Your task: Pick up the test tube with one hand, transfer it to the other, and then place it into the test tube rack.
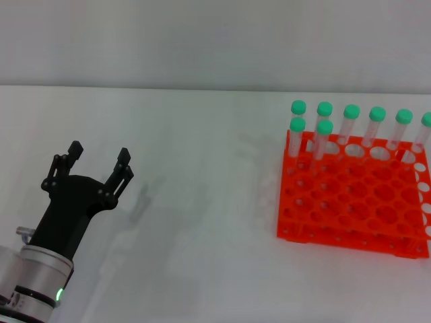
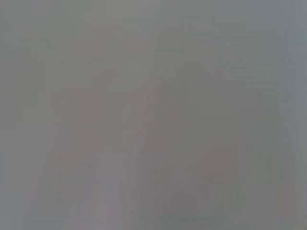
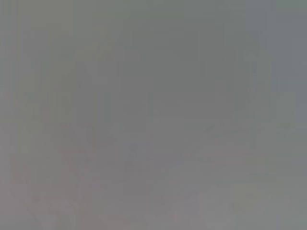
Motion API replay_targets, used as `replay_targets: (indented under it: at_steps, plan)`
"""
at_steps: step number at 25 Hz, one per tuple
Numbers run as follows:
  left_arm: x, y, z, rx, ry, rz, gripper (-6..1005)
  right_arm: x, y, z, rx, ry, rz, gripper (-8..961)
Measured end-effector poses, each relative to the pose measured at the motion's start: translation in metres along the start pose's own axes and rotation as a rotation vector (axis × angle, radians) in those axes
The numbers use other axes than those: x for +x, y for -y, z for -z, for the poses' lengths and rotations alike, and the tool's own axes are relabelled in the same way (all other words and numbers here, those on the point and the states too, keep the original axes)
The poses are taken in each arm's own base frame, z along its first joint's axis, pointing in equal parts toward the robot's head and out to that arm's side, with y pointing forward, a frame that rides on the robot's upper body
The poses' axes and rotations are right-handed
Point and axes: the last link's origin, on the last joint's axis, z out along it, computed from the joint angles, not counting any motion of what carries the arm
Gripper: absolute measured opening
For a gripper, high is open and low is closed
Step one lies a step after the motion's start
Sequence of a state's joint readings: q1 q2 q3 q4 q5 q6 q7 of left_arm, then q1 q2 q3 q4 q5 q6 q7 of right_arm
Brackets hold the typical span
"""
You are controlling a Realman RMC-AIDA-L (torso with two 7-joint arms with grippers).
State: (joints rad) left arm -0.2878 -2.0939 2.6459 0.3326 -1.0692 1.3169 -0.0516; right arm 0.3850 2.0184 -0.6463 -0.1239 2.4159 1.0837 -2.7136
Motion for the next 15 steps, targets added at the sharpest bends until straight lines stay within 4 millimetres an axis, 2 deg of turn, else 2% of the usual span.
replay_targets:
  at_steps: [15]
  plan:
    - [0.0016, -0.0027, -0.0036, -0.008, -0.007, 0.006, 855, -0.0007, -0.0006, 0.0002, -0.002, 0.006, -0.001, 771]
